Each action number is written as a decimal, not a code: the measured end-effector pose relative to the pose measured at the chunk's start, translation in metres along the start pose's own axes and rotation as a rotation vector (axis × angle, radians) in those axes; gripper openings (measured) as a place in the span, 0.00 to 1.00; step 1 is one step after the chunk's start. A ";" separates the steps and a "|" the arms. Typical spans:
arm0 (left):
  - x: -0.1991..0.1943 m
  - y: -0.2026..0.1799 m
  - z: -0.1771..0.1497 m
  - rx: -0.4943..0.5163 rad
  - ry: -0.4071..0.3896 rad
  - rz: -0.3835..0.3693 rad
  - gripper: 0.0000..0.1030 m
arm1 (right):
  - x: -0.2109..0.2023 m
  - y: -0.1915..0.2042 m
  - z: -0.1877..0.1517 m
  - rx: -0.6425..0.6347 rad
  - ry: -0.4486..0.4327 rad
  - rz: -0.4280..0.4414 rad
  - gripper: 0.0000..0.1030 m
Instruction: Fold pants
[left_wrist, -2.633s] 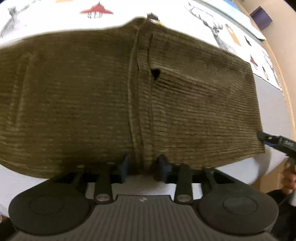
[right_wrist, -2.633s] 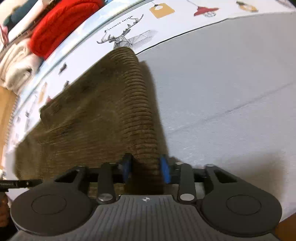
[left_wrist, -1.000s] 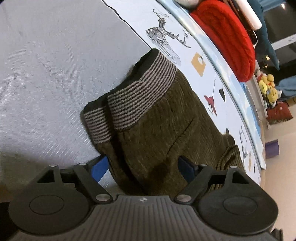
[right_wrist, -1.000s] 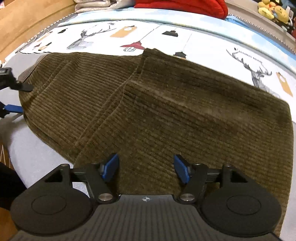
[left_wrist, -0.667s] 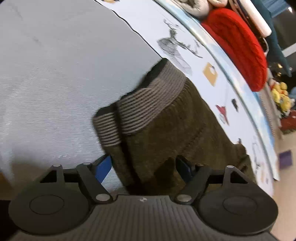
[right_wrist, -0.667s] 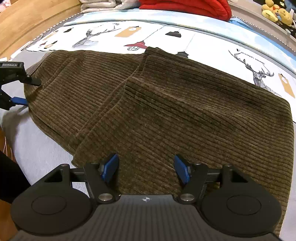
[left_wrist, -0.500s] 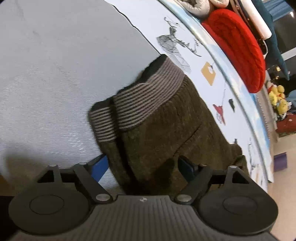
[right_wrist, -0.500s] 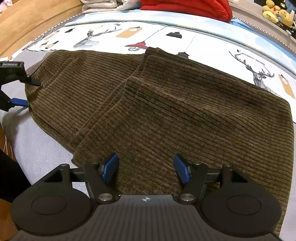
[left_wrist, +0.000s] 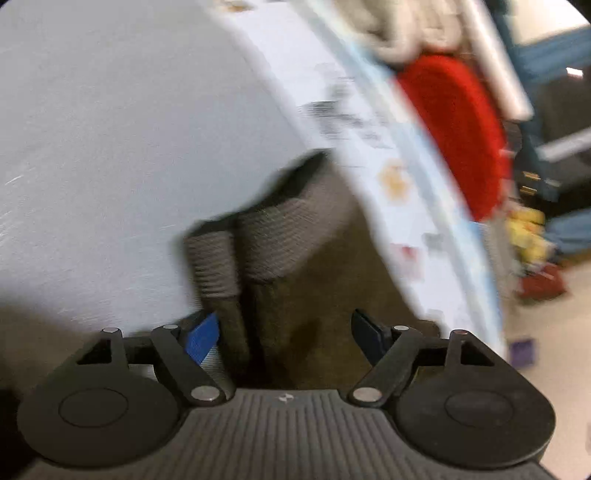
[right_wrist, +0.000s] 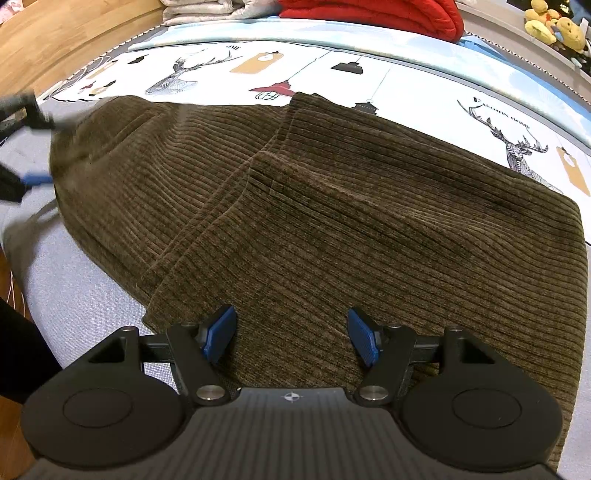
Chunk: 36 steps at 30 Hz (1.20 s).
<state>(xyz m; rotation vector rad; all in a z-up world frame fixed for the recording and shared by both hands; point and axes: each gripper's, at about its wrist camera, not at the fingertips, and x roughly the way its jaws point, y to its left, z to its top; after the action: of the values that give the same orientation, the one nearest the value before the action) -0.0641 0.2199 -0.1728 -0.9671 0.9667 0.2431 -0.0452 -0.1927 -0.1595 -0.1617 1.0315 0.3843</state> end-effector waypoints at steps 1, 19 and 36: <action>-0.001 0.003 0.000 0.001 -0.018 0.039 0.77 | 0.000 0.000 0.000 -0.001 0.001 0.000 0.66; -0.011 -0.045 -0.011 0.316 -0.174 0.099 0.35 | -0.003 -0.005 0.003 0.003 0.006 0.023 0.66; -0.070 -0.388 -0.305 1.266 -0.450 -0.006 0.23 | -0.096 -0.204 -0.052 0.791 -0.304 -0.145 0.63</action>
<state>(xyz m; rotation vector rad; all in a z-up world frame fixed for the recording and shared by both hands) -0.0623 -0.2282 0.0458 0.2516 0.5135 -0.1678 -0.0519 -0.4195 -0.1127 0.5166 0.7993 -0.1468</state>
